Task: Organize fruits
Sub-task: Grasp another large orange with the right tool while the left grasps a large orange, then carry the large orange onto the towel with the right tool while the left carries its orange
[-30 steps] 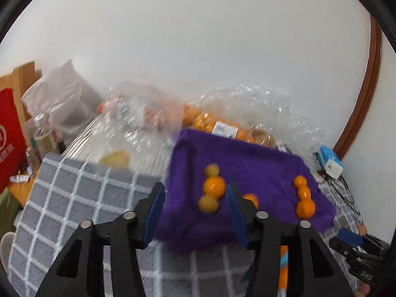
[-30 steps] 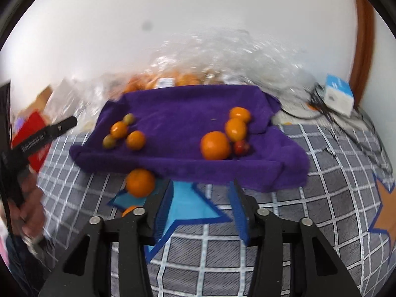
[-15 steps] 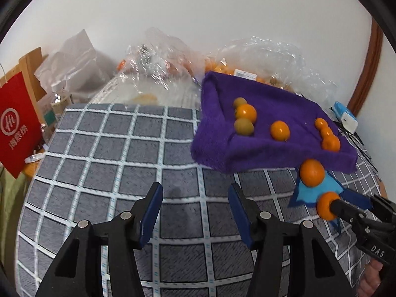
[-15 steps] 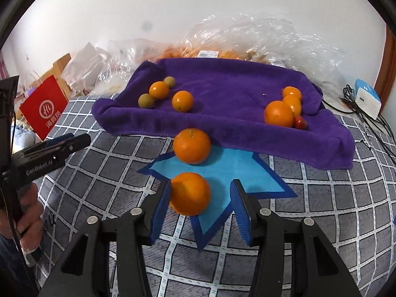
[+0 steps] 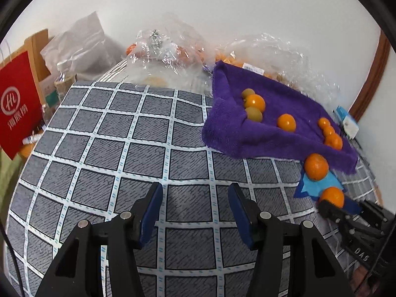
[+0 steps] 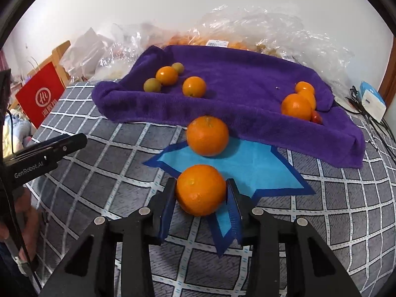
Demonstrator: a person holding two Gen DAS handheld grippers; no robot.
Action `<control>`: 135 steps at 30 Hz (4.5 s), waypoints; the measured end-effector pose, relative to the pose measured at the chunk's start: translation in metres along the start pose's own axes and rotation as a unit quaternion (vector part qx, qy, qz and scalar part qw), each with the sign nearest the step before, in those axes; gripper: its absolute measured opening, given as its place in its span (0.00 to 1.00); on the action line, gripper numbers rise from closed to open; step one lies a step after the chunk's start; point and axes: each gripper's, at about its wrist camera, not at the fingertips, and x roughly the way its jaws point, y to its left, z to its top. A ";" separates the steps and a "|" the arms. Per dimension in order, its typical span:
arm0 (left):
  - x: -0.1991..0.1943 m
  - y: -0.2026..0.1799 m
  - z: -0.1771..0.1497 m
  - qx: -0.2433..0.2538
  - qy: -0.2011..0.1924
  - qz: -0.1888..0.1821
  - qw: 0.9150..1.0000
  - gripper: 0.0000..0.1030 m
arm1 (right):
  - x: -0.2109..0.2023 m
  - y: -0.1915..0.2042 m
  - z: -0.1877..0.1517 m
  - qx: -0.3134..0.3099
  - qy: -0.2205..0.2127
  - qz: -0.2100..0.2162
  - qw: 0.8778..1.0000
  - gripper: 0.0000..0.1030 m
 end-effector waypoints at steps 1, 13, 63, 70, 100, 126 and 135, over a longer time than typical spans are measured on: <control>0.000 -0.001 0.000 0.004 0.002 0.002 1.000 0.52 | -0.002 -0.002 -0.001 0.002 -0.003 -0.002 1.000 0.38; 0.003 -0.007 0.001 0.024 0.008 -0.004 1.000 0.62 | -0.029 -0.082 -0.004 0.067 -0.036 -0.080 0.994 0.38; 0.048 -0.153 0.015 0.104 0.022 -0.110 0.988 0.38 | -0.015 -0.156 -0.010 0.174 -0.032 -0.099 0.979 0.38; 0.025 -0.147 0.009 0.102 -0.027 -0.117 0.987 0.38 | -0.021 -0.153 -0.012 0.168 -0.042 -0.094 0.980 0.38; 0.011 -0.097 0.036 -0.020 -0.091 -0.106 0.990 0.38 | -0.037 -0.138 -0.007 0.139 -0.095 -0.030 0.985 0.38; 0.007 -0.084 0.039 -0.035 -0.116 -0.070 0.990 0.38 | -0.066 -0.147 0.038 0.116 -0.123 -0.050 0.984 0.38; 0.008 -0.072 0.042 -0.056 -0.113 -0.063 0.990 0.38 | -0.048 -0.136 0.057 0.107 -0.102 -0.066 0.987 0.38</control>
